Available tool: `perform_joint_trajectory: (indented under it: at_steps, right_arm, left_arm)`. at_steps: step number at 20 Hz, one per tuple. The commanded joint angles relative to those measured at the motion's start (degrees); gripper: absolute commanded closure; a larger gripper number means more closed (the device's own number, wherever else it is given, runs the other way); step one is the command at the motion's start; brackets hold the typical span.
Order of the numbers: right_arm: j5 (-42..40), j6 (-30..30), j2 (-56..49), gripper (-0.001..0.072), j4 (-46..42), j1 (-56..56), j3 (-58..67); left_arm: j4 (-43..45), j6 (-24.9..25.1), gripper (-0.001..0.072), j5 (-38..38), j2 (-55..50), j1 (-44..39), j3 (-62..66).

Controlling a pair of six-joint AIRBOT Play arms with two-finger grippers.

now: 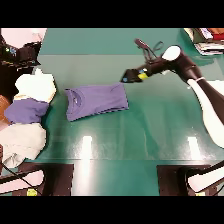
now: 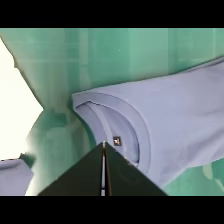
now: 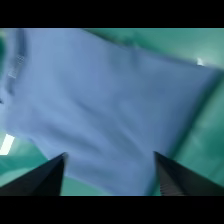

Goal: Fold the shirts.

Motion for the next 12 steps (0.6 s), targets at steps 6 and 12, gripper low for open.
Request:
perform_joint_trajectory:
  at_steps: [6, 12]
  right_arm:
    - [1.84, 1.51, -2.54, 0.0018, 5.99, -6.73, -12.98]
    - [1.88, 1.60, -13.81, 0.0047, 15.93, 0.48, -1.51]
  left_arm:
    - [-1.66, 0.15, 0.0685, 4.37, 0.07, -4.22, -0.74]
    - [-1.70, 0.94, 0.0685, 5.31, 0.04, -6.58, -0.74]
